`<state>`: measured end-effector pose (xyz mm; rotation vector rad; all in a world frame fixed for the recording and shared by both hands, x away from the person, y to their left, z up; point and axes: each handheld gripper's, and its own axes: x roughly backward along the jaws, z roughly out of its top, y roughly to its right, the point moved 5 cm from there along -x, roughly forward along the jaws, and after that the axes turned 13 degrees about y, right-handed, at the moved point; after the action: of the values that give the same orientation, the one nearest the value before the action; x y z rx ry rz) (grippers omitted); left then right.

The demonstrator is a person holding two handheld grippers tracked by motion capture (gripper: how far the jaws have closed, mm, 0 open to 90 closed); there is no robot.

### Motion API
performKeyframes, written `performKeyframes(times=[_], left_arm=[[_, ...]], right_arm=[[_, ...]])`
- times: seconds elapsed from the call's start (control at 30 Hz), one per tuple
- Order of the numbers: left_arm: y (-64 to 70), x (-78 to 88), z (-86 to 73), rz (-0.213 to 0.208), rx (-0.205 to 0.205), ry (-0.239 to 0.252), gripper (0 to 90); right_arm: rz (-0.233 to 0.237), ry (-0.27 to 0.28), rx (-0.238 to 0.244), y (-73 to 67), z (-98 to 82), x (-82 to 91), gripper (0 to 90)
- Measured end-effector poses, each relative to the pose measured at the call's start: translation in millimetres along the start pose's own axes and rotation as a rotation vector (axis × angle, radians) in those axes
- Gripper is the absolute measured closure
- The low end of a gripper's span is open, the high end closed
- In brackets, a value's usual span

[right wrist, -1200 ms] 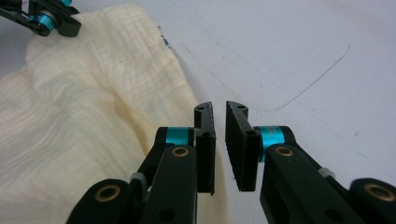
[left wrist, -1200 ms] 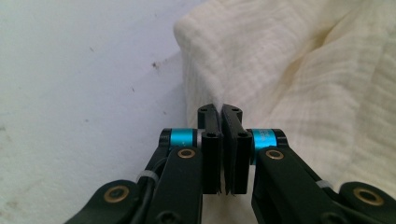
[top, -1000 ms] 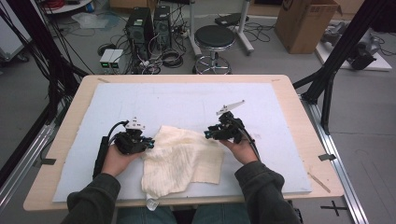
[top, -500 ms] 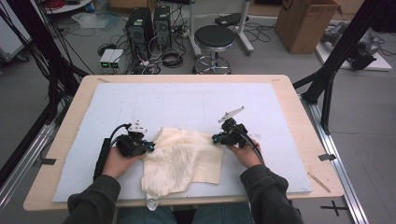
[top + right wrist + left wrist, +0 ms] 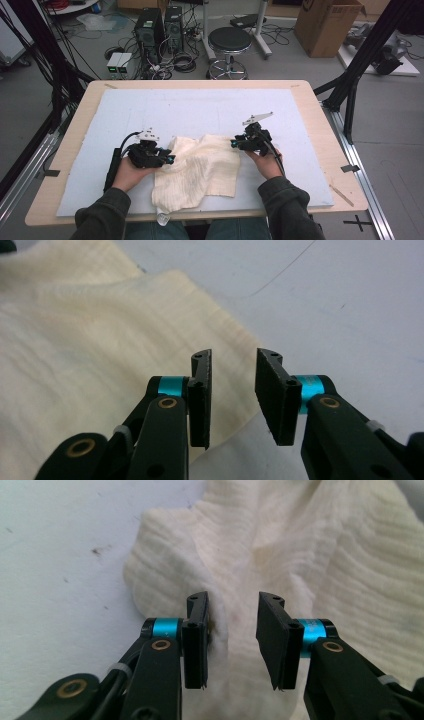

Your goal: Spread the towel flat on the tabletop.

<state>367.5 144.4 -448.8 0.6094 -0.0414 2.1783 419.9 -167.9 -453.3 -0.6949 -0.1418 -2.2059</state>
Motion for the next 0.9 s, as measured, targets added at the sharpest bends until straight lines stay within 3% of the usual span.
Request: performKeyframes(times=[0.13, 0.17, 0.2, 0.23, 0.27, 0.37, 0.47, 0.53, 0.67, 0.7, 0.73, 0.77, 0.8, 0.9], left_arm=[[-13.3, 4.5, 7.5, 0.054, 0.023, 0.050, 65.8], [-21.3, 5.7, 11.0, 0.100, 0.053, 0.094, 66.8], [-21.3, 5.7, 11.0, 0.100, 0.053, 0.094, 67.7], [-31.4, 6.2, 10.9, 0.144, 0.077, 0.112, 68.3], [-31.4, 6.2, 10.9, 0.144, 0.077, 0.112, 69.0], [-44.6, 1.1, 5.8, 0.204, 0.118, 0.100, 69.7], [-50.6, -7.6, 1.7, 0.219, 0.137, 0.087, 68.0], [-51.9, -14.2, -0.6, 0.218, 0.148, 0.067, 61.9], [-52.0, -23.7, -4.9, 0.222, 0.147, 0.042, 62.2], [-50.0, -25.5, -6.6, 0.221, 0.113, 0.023, 74.1], [-50.0, -25.5, -6.6, 0.221, 0.113, 0.023, 77.4], [-48.6, -26.2, -6.4, 0.223, 0.103, 0.024, 77.4], [-47.4, -26.2, -5.8, 0.217, 0.095, 0.024, 85.6], [-45.4, -23.8, -4.8, 0.216, 0.082, 0.016, 86.7]], right_arm=[[0.010, -0.024, -0.020, 0.9, -10.3, -7.4, 64.2], [0.008, -0.022, -0.020, 0.9, -9.9, -7.8, 64.1], [0.008, -0.022, -0.020, 0.9, -9.9, -7.8, 64.1], [0.006, -0.001, -0.008, 0.6, -7.3, -8.2, 64.3], [0.006, -0.001, -0.008, 0.6, -7.3, -8.2, 64.3], [-0.003, 0.027, -0.012, 6.3, -4.8, -9.2, 64.3], [-0.013, 0.040, -0.029, 11.8, -4.9, -9.9, 62.8], [-0.016, 0.052, -0.058, 17.9, -5.8, -12.7, 60.2], [-0.023, 0.028, -0.051, 18.8, -9.4, -19.0, 61.3], [-0.042, 0.013, -0.027, 17.6, -10.9, -21.1, 69.2], [-0.048, 0.012, -0.003, 17.3, -10.5, -21.5, 75.3], [-0.048, 0.012, -0.003, 17.3, -10.5, -21.5, 75.3], [-0.021, 0.006, -0.005, 15.4, -10.8, -22.0, 83.2], [0.004, 0.004, -0.012, 14.2, -10.9, -21.8, 84.7]])
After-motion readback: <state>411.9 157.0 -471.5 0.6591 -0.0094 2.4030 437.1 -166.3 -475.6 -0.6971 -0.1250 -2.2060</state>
